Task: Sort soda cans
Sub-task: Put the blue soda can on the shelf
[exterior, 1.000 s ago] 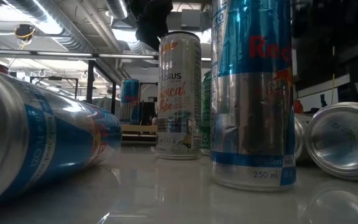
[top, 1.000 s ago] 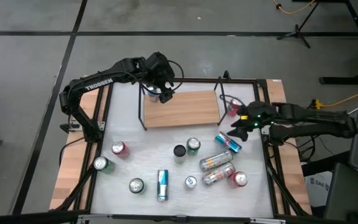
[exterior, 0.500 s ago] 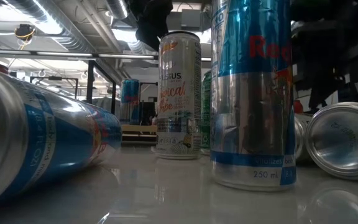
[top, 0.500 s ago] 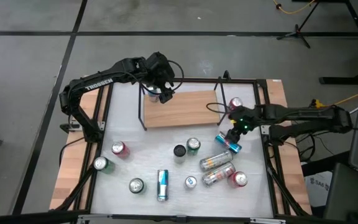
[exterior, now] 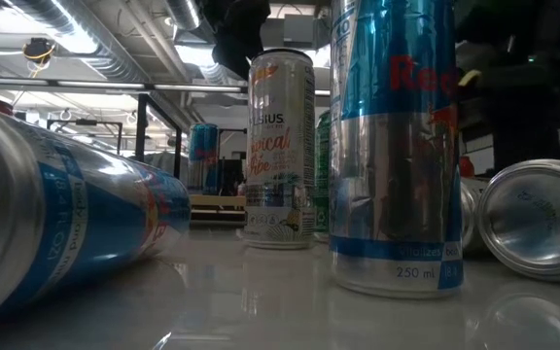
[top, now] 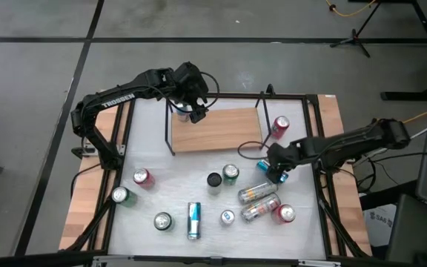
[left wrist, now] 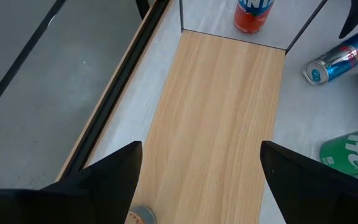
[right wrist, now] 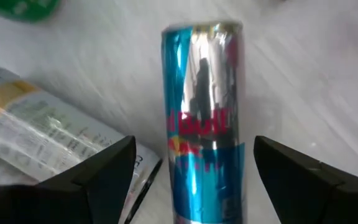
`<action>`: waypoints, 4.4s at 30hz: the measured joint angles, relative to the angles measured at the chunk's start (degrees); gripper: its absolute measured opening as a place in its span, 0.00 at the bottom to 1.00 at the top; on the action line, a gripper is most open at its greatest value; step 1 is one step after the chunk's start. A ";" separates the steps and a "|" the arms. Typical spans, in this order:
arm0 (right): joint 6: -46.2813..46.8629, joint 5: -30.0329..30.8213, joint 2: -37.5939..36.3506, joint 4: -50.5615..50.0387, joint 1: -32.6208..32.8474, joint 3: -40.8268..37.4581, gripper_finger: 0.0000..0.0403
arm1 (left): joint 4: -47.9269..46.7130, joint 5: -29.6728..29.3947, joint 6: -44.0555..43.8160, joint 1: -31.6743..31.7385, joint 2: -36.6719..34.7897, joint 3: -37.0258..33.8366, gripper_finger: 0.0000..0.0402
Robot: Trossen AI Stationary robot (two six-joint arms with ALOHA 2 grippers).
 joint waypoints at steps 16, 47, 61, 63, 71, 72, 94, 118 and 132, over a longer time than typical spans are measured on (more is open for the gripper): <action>0.94 2.86 12.12 1.89 1.94 0.00 0.78 | 0.02 0.00 -0.09 0.02 0.00 0.00 0.79; 0.90 2.38 11.26 2.24 1.94 -0.04 0.56 | 0.07 0.00 -0.02 0.00 0.02 0.00 0.79; 0.79 2.99 4.01 5.04 1.97 -0.04 0.56 | 1.41 0.00 0.02 0.01 0.02 0.00 0.79; 0.79 3.92 2.80 5.93 1.97 -0.04 0.56 | 1.93 0.00 0.02 0.00 0.02 0.00 0.79; 0.86 8.92 -1.91 6.84 1.97 -0.04 0.56 | 2.67 0.00 0.04 0.01 0.02 0.00 0.79; 0.90 9.52 -2.45 7.38 1.97 -0.04 0.56 | 2.67 0.00 0.04 0.02 0.02 0.00 0.79; -8.83 16.86 -5.31 22.86 1.94 -0.02 0.56 | 2.66 0.00 0.07 0.02 0.02 0.00 0.79; -36.45 40.33 -1.83 46.54 -0.41 0.02 0.56 | 3.33 0.79 0.55 0.02 0.02 0.00 0.79; -47.73 39.29 7.37 65.15 -8.50 0.02 0.56 | 11.99 10.08 0.40 -2.33 0.02 0.00 0.79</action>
